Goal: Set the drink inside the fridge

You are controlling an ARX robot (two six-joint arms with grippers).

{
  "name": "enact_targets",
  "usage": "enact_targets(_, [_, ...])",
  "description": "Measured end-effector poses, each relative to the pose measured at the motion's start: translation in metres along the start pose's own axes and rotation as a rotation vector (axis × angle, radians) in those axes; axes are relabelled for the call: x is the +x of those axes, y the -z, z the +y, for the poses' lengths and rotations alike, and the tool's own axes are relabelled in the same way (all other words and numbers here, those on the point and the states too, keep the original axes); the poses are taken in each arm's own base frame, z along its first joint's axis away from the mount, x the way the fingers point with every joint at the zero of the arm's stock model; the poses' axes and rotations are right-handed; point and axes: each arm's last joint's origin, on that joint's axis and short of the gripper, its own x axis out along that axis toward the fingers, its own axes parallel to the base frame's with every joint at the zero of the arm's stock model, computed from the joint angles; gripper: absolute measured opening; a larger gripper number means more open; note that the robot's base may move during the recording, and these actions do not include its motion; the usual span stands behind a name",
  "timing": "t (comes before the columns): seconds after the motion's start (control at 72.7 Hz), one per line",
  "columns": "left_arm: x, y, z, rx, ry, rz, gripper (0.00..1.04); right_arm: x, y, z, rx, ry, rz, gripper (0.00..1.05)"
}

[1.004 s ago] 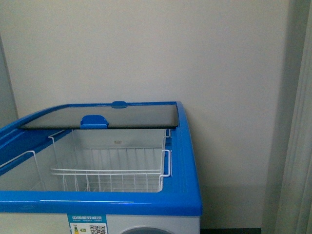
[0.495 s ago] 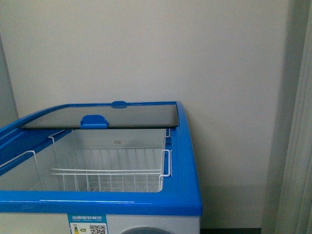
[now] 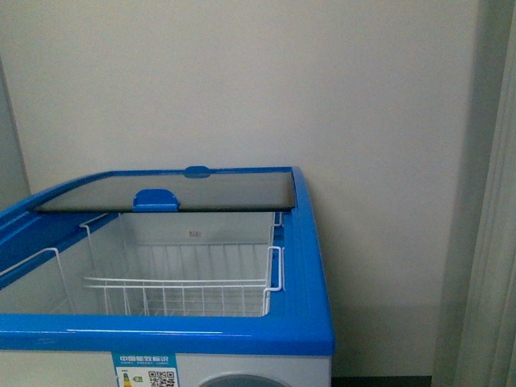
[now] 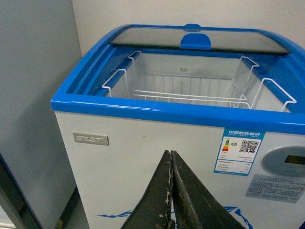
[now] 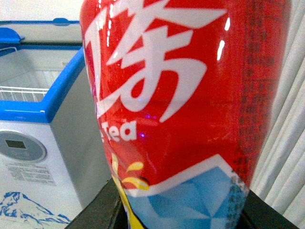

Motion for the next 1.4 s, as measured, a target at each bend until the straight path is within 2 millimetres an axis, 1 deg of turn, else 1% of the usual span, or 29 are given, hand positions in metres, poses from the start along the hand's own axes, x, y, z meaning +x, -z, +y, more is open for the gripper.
enact_targets(0.041, [0.000,0.000,0.000,0.001,0.000,0.000,0.09,0.000,0.000,0.000,0.000,0.000,0.000,0.37])
enact_targets(0.055, [0.000,0.000,0.000,0.001,0.000,0.000,0.13,0.000,0.000,0.000,0.000,0.000,0.000,0.37])
enact_targets(0.096, [0.000,0.000,0.000,0.001,0.000,0.000,0.18,0.000,0.000,0.000,0.000,0.000,0.000,0.37])
enact_targets(0.11, [0.000,0.000,0.000,0.001,0.000,0.000,0.22,0.000,0.000,0.000,0.000,0.000,0.000,0.37])
enact_targets(0.22, [0.000,0.000,0.000,0.001,0.000,0.000,0.38,0.000,0.000,0.000,0.000,0.000,0.000,0.37])
enact_targets(0.248, [0.000,0.000,0.000,0.001,0.000,0.000,0.43,0.000,0.000,0.000,0.000,0.000,0.000,0.37])
enact_targets(0.303, [0.000,0.000,0.000,0.001,0.000,0.000,0.57,0.000,0.000,0.000,0.000,0.000,0.000,0.37])
enact_targets(0.33, [0.000,0.000,0.000,0.001,0.000,0.000,0.61,0.000,0.000,0.000,0.000,0.000,0.000,0.37])
enact_targets(0.344, [0.000,0.000,0.000,0.001,0.000,0.000,0.64,0.000,0.000,0.000,0.000,0.000,0.000,0.37])
enact_targets(0.399, [0.000,0.000,0.000,0.001,0.000,0.000,0.71,0.000,0.000,0.000,0.000,0.000,0.000,0.37])
enact_targets(0.413, [0.000,0.000,0.000,0.001,0.000,0.000,0.75,0.000,0.000,0.000,0.000,0.000,0.000,0.37])
enact_targets(0.509, [0.000,0.000,0.000,0.001,0.000,0.000,0.89,0.000,0.000,0.000,0.000,0.001,0.000,0.37])
enact_targets(0.536, [0.000,0.000,0.000,0.001,0.000,0.000,0.94,0.000,-0.001,0.000,0.009,0.025,-0.015,0.37])
enact_targets(0.578, [0.000,0.000,0.000,0.002,0.000,0.000,0.98,0.000,-0.003,0.001,0.026,0.067,-0.042,0.37])
enact_targets(0.646, [0.000,0.000,0.000,0.002,0.000,0.000,0.96,-0.001,-0.007,0.000,0.053,0.144,-0.084,0.37])
enact_targets(0.715, [0.000,0.000,0.000,0.001,0.000,0.000,0.97,-0.001,-0.008,-0.001,0.071,0.166,-0.096,0.37])
enact_targets(0.977, [0.000,0.000,0.000,0.001,0.000,0.000,0.97,0.002,-0.007,0.002,0.066,0.157,-0.067,0.37])
enact_targets(1.073, [0.000,0.000,0.000,0.001,0.000,0.000,0.97,0.006,-0.011,0.005,0.050,0.118,-0.054,0.37])
enact_targets(1.142, [0.000,0.000,0.000,0.001,-0.001,0.000,0.97,0.011,-0.019,0.006,0.041,0.103,-0.054,0.37])
enact_targets(1.265, [0.000,0.000,0.000,0.001,0.000,0.000,0.97,0.025,-0.042,0.008,0.025,0.090,-0.071,0.37])
enact_targets(1.307, [0.000,0.000,0.000,0.001,0.000,0.000,0.97,0.033,-0.053,0.011,0.016,0.083,-0.079,0.37])
enact_targets(1.403, [0.000,0.000,0.000,0.001,0.000,0.000,0.97,0.052,-0.068,0.016,0.005,0.058,-0.067,0.37])
